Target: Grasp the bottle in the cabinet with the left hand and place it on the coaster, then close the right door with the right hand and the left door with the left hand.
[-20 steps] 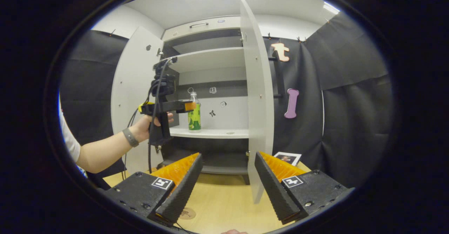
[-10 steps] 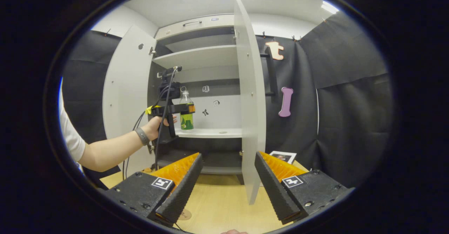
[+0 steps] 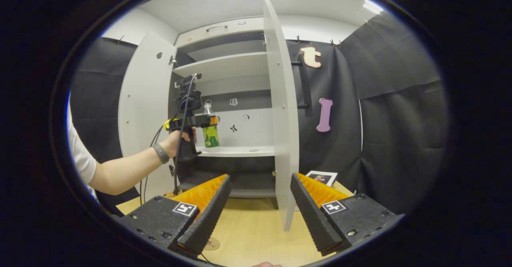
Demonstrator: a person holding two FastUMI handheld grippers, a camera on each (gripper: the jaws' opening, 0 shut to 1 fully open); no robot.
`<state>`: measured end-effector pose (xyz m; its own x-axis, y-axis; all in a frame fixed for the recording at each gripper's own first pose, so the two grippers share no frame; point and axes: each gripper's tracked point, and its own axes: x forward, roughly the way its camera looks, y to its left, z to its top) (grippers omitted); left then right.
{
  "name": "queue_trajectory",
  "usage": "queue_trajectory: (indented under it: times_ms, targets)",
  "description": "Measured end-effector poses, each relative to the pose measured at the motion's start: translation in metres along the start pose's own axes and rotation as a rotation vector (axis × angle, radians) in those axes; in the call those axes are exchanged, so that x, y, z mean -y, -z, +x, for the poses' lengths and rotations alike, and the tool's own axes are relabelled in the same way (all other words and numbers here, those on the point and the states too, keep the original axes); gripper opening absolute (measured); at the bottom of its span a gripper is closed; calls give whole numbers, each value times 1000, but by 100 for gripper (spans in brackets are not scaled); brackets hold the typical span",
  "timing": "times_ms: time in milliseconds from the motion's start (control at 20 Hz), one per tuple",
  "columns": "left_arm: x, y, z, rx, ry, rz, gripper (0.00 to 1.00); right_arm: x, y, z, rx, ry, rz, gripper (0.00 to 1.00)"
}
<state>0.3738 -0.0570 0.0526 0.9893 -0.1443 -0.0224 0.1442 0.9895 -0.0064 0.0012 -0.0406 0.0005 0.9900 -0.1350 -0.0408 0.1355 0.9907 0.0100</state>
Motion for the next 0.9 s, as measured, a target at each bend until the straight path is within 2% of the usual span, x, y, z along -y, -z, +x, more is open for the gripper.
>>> queue_trajectory:
  times_ms: [150,350,400,450,550,600,650,700,750,800,900]
  targets:
    - [-2,-18,-28,32,10,6,74,-2,4,-6,-9,-14,3,99]
    - [1,-33,-73,79,45,50,74,-14,-4,-11,-10,-73,26,98]
    - [3,-31,-87,81,50,55,77,-16,-10,-10,0,-86,26,94]
    - [6,-25,-101,78,56,55,74,-16,-15,-11,11,-97,22,94]
    - [11,-11,-131,69,70,53,74,-17,-27,-10,27,-118,23,94]
    - [14,-2,-147,64,76,54,77,-19,-32,-10,32,-133,38,98]
    - [17,10,-162,58,79,56,77,-21,-36,-10,34,-150,57,94]
    - [21,22,-177,53,81,59,74,-23,-40,-11,37,-163,69,100]
    - [23,36,-191,49,81,64,77,-23,-43,-11,37,-171,70,98]
    - [27,50,-204,43,80,73,74,-23,-45,-10,37,-172,60,98]
    - [32,82,-230,38,64,79,74,-20,-52,-9,43,-168,24,98]
